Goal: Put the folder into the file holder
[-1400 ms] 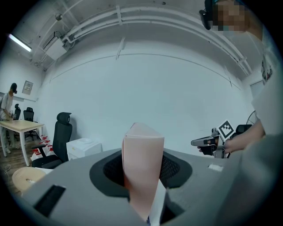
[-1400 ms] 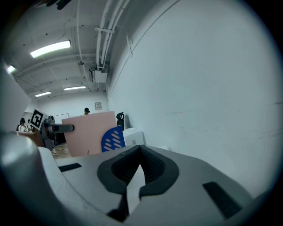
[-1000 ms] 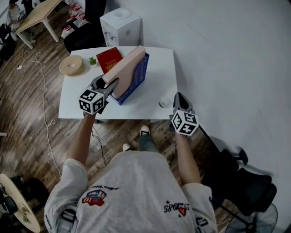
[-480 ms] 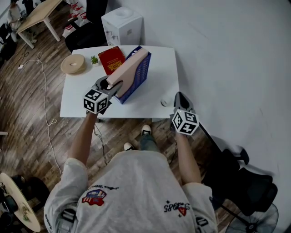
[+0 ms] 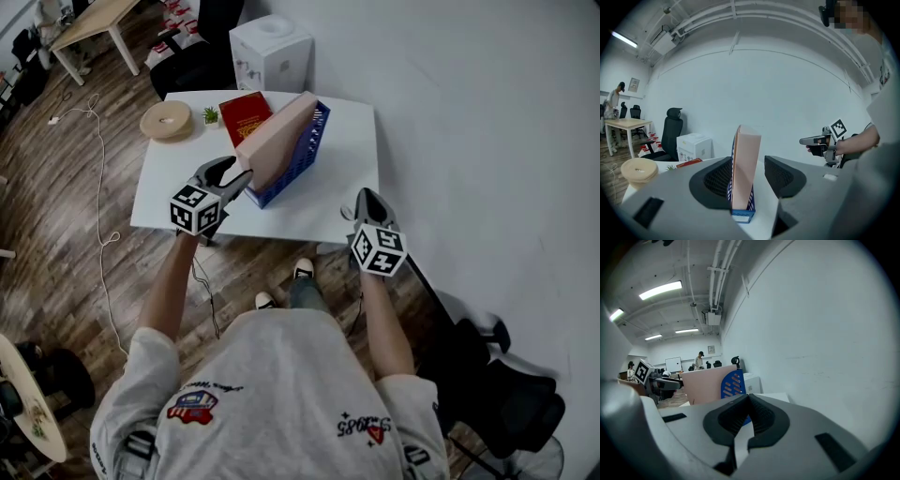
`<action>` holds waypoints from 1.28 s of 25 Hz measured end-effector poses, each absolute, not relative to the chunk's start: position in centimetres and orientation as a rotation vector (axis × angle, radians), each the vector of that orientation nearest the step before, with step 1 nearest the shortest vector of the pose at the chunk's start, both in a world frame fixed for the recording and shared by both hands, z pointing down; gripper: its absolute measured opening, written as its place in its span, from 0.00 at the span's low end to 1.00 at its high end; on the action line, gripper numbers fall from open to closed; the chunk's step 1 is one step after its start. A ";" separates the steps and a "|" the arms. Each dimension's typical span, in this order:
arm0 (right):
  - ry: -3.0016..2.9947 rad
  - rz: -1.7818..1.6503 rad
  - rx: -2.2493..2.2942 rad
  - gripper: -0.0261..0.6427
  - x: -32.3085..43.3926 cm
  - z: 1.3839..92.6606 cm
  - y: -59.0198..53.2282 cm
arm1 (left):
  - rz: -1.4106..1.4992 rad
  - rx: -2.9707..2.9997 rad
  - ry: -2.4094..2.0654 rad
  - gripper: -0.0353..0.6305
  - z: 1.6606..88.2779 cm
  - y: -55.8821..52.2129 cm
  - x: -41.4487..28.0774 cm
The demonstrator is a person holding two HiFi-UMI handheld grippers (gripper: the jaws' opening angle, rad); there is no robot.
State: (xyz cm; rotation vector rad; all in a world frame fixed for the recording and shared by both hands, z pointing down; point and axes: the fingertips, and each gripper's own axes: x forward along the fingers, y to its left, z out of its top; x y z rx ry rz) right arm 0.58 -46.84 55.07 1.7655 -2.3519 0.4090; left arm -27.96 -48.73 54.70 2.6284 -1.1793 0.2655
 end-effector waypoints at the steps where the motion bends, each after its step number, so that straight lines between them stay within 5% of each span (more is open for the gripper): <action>1: -2.362 0.403 1.747 0.04 -0.1 55.1 -46.8 | 0.264 2.616 -1.198 0.36 54.8 -48.3 -28.6; 10: -2.467 0.359 1.600 0.04 -7.0 54.2 -46.4 | 0.271 2.486 -1.400 0.31 55.3 -43.8 -35.9; 20: -2.547 0.315 1.470 0.04 -13.3 53.9 -45.4 | 0.224 2.384 -1.610 0.08 54.6 -38.8 -42.9; 32: -2.584 0.255 1.363 0.03 -18.5 53.9 -45.6 | 0.199 2.288 -1.707 0.06 54.9 -35.6 -48.1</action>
